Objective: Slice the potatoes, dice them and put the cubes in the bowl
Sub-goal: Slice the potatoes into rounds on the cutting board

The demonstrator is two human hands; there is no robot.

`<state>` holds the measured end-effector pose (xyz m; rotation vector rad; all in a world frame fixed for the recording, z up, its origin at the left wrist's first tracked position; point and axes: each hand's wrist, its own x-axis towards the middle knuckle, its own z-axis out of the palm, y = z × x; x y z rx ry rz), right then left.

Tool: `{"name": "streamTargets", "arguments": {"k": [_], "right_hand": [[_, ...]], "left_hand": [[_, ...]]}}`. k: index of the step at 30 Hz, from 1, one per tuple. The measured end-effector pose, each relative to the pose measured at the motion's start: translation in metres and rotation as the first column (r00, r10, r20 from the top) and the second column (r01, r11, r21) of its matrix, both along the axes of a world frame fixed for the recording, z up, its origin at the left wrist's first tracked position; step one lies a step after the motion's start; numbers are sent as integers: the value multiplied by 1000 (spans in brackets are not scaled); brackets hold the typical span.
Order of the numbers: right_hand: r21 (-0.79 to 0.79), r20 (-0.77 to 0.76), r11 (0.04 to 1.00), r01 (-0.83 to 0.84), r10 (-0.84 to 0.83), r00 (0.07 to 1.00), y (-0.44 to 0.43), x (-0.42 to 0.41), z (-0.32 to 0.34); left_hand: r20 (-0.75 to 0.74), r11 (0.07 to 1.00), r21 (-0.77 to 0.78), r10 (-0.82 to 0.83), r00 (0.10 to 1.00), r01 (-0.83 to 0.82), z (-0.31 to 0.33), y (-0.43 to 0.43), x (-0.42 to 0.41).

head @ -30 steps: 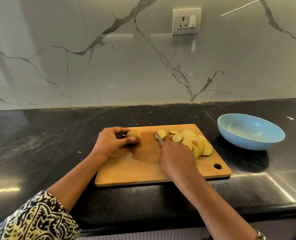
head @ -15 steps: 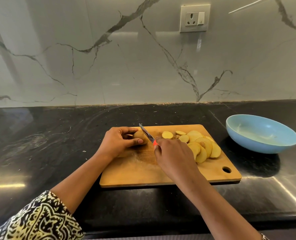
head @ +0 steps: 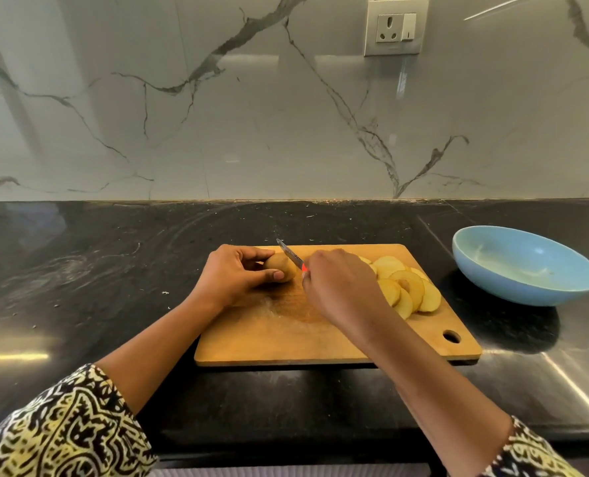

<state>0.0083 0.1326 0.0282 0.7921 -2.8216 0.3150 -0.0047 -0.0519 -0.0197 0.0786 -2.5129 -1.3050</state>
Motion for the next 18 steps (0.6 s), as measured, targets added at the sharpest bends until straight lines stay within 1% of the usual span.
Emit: {"name": "streamTargets", "arguments": {"k": [2, 6, 11, 15, 18], "right_hand": [[46, 13, 999, -8, 7, 1000, -8, -3, 5], [79, 92, 997, 4, -11, 996, -21, -11, 2], [92, 129, 996, 5, -16, 992, -7, 10, -17], [78, 103, 997, 13, -21, 994, 12, 33, -23], [50, 131, 997, 50, -57, 990, 18, 36, -25]], "left_hand": [[-6, 1000, -8, 14, 1000, -14, 0, 1, 0], [-33, 999, -35, 35, 999, -36, 1, 4, 2], [-42, 998, -26, 49, 998, -50, 0, 6, 5], [-2, 999, 7, 47, 999, -47, 1, 4, 3], [24, 998, 36, 46, 999, -47, 1, 3, 2]]}}
